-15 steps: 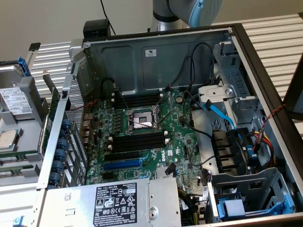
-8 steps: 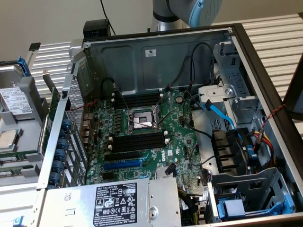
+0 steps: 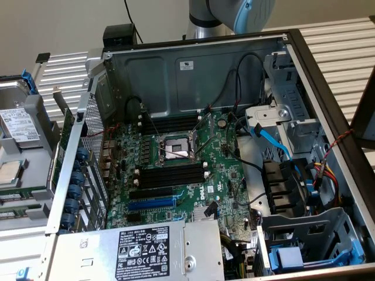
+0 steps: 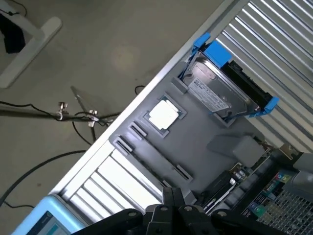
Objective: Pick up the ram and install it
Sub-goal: 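Pick up the ram and move it above insertion slot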
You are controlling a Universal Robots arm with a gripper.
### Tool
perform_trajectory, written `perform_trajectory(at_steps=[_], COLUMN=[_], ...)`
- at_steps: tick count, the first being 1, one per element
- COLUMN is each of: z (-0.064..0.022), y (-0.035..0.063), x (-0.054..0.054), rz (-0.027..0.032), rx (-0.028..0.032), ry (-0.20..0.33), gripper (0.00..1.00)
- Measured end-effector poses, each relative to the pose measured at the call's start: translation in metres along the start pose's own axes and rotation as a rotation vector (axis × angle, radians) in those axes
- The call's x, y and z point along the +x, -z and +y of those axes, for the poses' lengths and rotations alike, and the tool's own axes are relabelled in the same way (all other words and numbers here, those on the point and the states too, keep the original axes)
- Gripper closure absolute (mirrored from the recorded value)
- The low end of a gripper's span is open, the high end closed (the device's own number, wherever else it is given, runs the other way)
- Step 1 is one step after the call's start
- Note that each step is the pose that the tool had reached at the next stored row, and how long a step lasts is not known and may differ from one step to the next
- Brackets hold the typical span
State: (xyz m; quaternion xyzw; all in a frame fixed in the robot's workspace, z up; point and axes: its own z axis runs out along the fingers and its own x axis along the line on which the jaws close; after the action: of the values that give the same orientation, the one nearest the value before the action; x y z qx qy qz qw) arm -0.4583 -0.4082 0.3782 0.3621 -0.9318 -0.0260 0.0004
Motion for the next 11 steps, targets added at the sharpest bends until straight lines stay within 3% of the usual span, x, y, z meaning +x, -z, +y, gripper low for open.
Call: perform_trajectory(at_steps=[11], z=[-0.0001], y=[-0.0017], x=[0.0], rz=[0.0097], rx=[-0.0036], ry=[0.2], gripper=[0.89])
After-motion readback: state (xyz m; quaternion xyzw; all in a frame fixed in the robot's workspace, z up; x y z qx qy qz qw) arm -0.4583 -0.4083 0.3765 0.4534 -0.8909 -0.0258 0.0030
